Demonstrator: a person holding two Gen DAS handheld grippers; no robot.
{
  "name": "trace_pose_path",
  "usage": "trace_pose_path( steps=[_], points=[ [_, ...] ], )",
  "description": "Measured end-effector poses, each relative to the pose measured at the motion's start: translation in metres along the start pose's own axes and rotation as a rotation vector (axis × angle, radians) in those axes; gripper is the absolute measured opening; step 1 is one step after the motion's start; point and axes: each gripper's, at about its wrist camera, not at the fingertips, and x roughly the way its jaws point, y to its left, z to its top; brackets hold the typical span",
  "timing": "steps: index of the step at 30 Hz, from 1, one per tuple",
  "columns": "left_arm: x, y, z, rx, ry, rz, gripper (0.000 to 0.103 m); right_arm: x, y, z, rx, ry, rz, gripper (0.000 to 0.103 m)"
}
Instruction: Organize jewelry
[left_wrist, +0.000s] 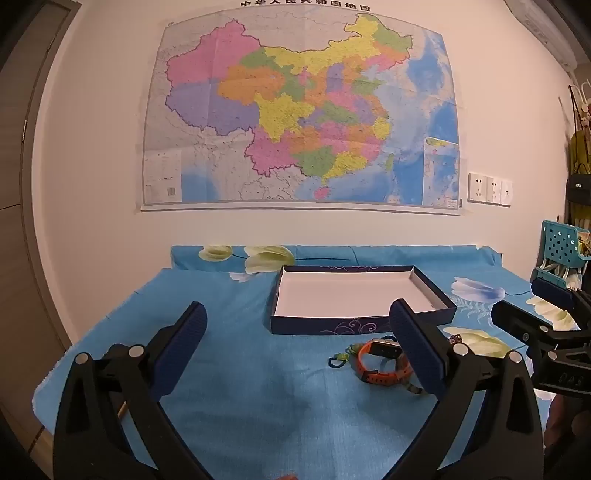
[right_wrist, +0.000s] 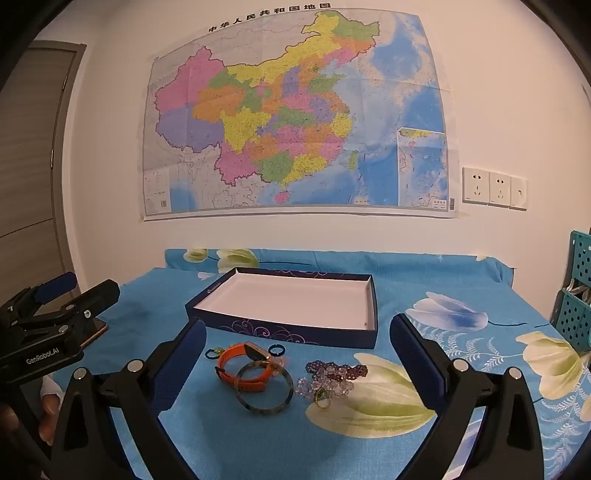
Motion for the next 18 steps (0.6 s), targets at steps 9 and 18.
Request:
trace_pose_path(
  steps=[9, 18],
  points=[
    [-0.0008, -0.0003, -0.0007, 0.002, -0.004, -0.001, 0.097, 0.0000, -0.0007, 0.0013, -0.006, 0.012, -0.003, 0.096],
    [0.0019, -0.0069, -0.0049, 0.003, -0.001, 0.004, 0.097, 0.0003, -0.0019, 0.0023, -0.006, 0.011, -0.003, 0.096]
  ],
)
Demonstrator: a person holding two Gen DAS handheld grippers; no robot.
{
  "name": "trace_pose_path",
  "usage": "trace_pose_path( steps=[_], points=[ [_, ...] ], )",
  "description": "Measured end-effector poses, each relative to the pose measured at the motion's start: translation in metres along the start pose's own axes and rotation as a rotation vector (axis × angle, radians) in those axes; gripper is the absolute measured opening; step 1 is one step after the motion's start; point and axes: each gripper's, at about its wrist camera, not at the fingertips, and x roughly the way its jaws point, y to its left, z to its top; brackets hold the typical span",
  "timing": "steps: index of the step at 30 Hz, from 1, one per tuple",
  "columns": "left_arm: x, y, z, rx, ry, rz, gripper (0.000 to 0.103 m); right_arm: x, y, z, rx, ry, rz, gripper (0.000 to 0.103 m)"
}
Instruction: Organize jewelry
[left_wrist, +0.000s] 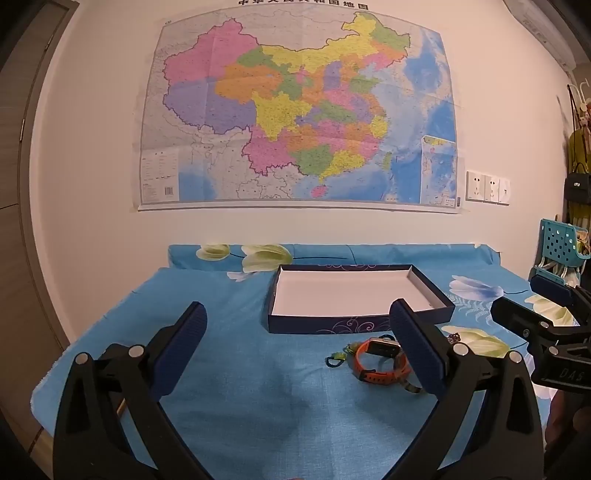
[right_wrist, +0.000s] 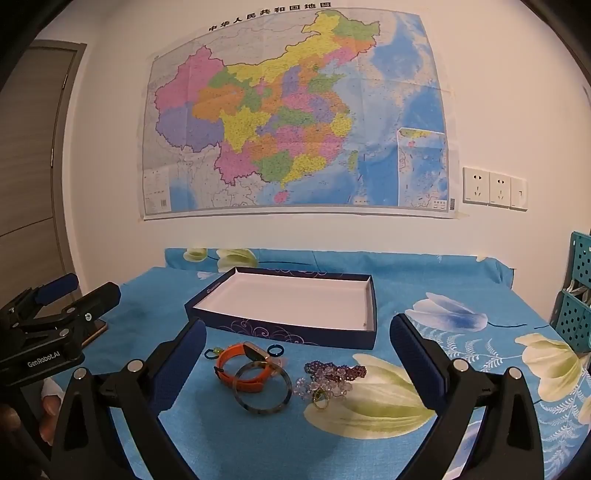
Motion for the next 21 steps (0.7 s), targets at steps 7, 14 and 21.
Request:
trace_pose_path(
  steps=[7, 14, 21],
  points=[
    [0.0012, 0.0025, 0.0004, 0.001, -0.002, -0.004, 0.097, -0.0007, -0.0001, 0.0006, 0.003, -0.008, 0.005, 0.096],
    [0.0026, -0.0004, 0.0016, 0.002, 0.000, -0.006, 0.097, -0.0004, -0.0007, 0.0010, 0.006, -0.007, 0.010, 0.096],
    [0.0010, 0.0023, 0.0032, -0.001, 0.001, -0.006, 0.097, 0.0008, -0.0003, 0.0011, 0.008, -0.005, 0.008, 0.096]
  ],
)
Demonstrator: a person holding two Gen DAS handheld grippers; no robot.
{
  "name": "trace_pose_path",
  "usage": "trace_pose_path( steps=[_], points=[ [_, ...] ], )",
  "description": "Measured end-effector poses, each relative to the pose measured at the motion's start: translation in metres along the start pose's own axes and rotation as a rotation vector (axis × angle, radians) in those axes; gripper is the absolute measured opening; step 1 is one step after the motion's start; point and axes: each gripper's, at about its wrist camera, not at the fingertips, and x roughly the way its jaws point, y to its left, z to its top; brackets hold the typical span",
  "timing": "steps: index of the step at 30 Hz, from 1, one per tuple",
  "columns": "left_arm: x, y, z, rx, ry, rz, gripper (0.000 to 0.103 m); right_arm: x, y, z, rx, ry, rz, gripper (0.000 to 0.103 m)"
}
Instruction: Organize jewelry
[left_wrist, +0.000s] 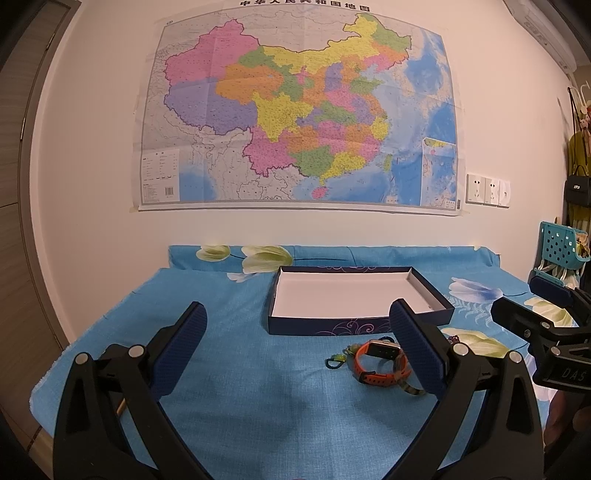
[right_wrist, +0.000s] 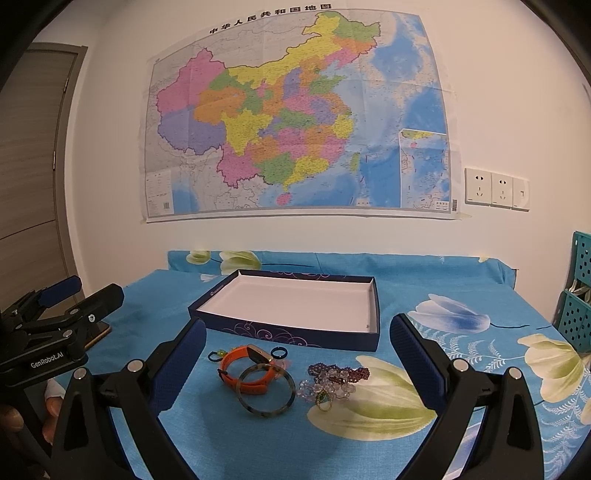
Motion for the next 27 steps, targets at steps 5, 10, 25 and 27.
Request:
trace_pose_path(
  steps=[5, 10, 25, 27],
  points=[
    [0.0030, -0.0040, -0.0012, 0.000, -0.001, 0.000, 0.097, -0.0013, -0.0003, 0.0005, -0.004, 0.001, 0.003, 0.096],
    [0.0021, -0.0034, -0.0011, 0.000, -0.003, 0.000, 0.097, -0.0017, -0.0003, 0.0003, -0.001, -0.002, 0.004, 0.096],
    [0.0017, -0.0039, 0.0000, -0.002, -0.002, 0.001, 0.097, -0.0024, 0.0013, -0.0012, -0.001, 0.003, 0.005, 0.096],
    [0.0016, -0.0037, 0.0000, -0.002, -0.001, 0.000, 0.097, -0.0024, 0.0021, -0.0005, -0.002, 0.003, 0.005, 0.096]
  ],
)
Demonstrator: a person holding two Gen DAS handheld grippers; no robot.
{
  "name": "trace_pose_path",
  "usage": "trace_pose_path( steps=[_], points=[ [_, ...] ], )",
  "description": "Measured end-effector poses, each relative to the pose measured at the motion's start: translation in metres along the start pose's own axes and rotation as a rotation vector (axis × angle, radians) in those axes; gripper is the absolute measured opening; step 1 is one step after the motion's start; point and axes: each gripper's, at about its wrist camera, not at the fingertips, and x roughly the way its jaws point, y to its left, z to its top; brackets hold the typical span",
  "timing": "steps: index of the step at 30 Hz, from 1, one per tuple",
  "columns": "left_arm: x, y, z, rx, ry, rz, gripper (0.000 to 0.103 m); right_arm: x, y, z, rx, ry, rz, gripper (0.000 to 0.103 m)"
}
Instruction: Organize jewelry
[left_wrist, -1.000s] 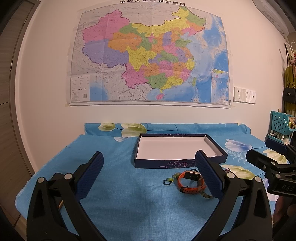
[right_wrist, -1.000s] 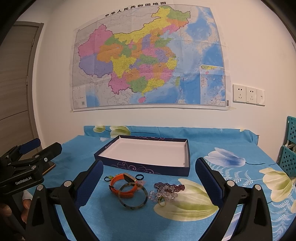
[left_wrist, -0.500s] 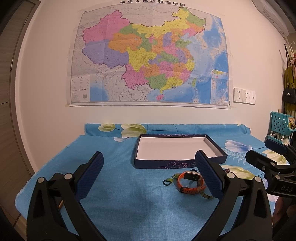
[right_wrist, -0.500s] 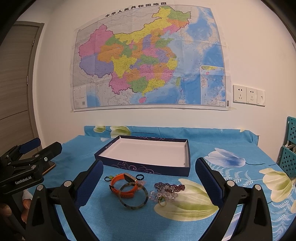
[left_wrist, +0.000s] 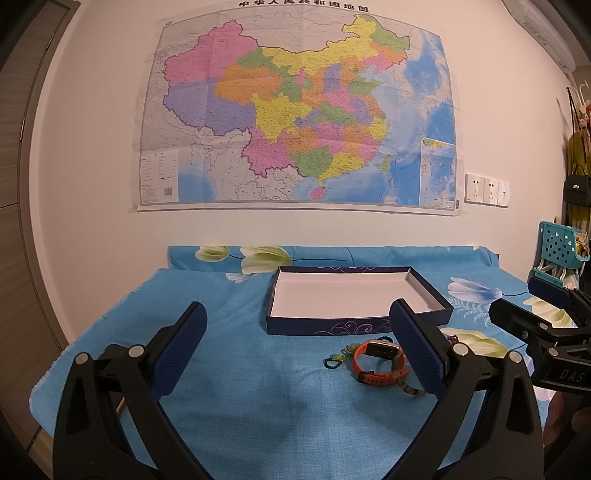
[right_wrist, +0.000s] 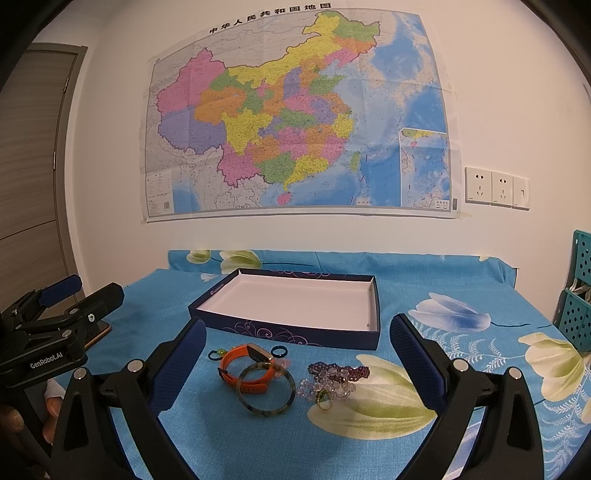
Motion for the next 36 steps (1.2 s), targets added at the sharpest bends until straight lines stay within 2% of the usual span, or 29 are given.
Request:
trace_pose_path(
  steps=[36],
  points=[
    [-0.0035, -0.0024, 0.0027, -0.001, -0.001, -0.003, 0.097, -0.0007, -0.0023, -0.0006, 0.008, -0.005, 0.002, 0.096]
  ],
)
